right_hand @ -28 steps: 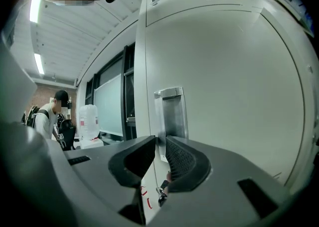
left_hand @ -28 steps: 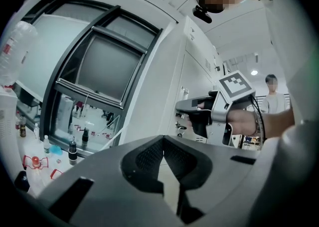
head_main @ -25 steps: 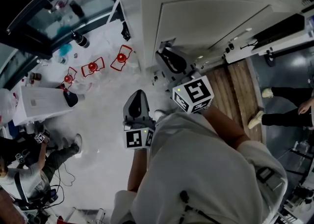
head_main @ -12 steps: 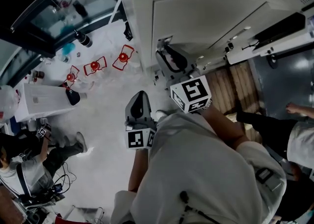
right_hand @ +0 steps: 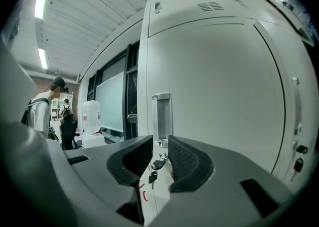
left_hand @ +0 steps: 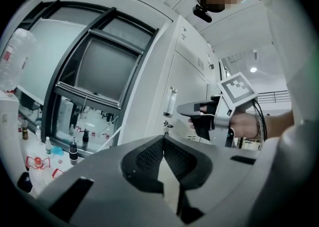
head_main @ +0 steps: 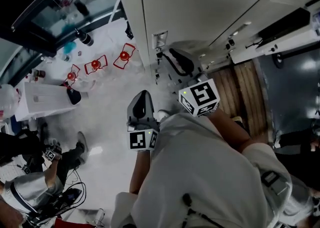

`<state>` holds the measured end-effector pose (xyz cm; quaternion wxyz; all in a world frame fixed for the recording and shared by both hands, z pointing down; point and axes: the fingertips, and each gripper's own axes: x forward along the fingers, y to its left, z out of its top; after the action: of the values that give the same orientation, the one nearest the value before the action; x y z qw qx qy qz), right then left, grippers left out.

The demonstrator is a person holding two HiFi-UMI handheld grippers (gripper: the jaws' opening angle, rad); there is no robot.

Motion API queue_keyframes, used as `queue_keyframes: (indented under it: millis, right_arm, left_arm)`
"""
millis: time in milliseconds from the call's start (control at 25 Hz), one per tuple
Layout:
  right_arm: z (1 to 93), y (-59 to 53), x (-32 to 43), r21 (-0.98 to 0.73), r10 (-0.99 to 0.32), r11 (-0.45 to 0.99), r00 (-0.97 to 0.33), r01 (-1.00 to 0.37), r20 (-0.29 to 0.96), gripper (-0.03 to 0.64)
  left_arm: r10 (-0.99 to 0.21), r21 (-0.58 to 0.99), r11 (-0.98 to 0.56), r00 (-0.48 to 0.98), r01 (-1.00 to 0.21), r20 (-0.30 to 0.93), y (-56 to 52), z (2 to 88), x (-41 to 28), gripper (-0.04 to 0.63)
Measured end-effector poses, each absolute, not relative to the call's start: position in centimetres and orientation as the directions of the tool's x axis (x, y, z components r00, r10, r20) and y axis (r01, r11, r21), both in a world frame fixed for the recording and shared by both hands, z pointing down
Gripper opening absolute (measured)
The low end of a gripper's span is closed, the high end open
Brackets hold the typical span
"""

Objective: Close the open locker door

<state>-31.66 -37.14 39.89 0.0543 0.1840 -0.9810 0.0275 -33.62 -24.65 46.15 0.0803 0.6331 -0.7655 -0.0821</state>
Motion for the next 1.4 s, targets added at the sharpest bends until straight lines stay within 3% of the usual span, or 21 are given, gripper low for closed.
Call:
queue_keyframes:
  millis: [440, 800, 1040, 1400]
  right_arm:
    - [43.9, -32.0, -27.3, -0.148, -0.196, 0.965, -0.969, -0.218, 0.151, 0.038]
    - [42.7, -27.0, -25.2, -0.143, -0.008, 0.99, -0.999, -0.014, 0.041, 0.034]
    - [42.4, -24.4, -25.1, -0.152, 0.046, 0.987, -0.999, 0.045, 0.002, 0.034]
    - [43.1, -21.9, -25.5, -0.203, 0.141, 0.969, -0.99, 0.141, -0.012, 0.034]
  left_arm:
    - [-0.976, 0.21, 0.214, -0.215, -0.954, 0.02, -23.7, 45.4, -32.3, 0.008]
    - [-0.977, 0.206, 0.207, -0.212, -0.956, -0.006, -22.4, 43.9, -29.7, 0.008]
    - [-0.978, 0.17, 0.209, -0.209, -0.963, 0.018, -21.2, 44.2, -27.3, 0.008]
    - [-0.937, 0.19, 0.346, -0.347, -0.919, 0.028, -17.9, 44.4, -28.1, 0.008]
